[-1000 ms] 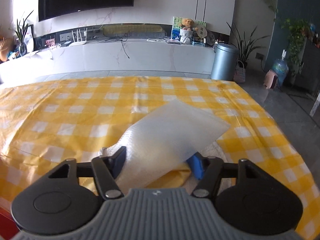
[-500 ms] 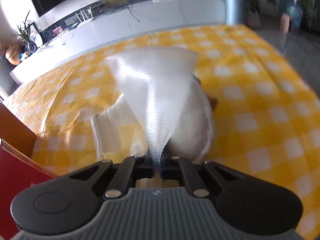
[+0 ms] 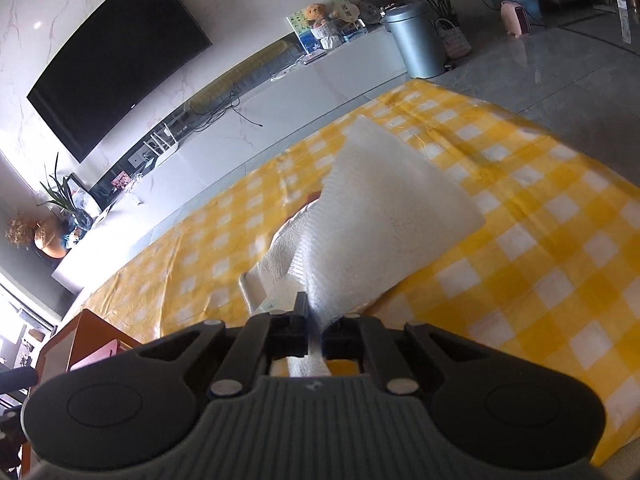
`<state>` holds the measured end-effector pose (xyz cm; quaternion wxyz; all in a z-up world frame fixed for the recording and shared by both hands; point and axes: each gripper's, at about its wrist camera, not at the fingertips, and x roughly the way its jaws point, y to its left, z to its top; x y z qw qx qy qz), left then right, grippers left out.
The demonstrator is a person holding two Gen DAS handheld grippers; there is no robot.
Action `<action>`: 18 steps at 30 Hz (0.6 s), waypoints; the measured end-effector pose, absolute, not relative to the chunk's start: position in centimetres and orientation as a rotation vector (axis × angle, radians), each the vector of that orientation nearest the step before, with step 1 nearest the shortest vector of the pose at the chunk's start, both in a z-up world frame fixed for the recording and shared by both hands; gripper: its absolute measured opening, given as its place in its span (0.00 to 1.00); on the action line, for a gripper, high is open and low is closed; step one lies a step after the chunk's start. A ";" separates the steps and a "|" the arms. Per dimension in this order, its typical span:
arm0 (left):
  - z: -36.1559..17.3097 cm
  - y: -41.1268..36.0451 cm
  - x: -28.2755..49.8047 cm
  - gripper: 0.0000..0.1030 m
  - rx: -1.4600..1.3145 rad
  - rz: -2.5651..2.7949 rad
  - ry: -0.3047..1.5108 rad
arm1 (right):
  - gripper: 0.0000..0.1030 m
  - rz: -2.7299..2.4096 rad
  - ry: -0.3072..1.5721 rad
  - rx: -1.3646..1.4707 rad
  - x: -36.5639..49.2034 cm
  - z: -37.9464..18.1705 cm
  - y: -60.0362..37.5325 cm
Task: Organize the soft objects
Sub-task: 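Grasp the yellow cloth with the left tool while the right tool lifts the bubble-wrap bag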
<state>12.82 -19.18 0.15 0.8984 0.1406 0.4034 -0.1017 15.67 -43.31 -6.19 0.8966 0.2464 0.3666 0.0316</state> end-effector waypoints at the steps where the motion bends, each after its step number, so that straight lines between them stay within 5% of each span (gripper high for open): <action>1: 0.0 -19.7 13.0 0.86 0.305 -0.221 0.837 | 0.03 0.063 0.763 0.530 15.8 -6.4 -43.8; 18: -8.2 -32.0 12.9 0.91 0.816 -0.669 0.710 | 0.03 0.159 0.692 0.782 15.6 -7.5 -47.6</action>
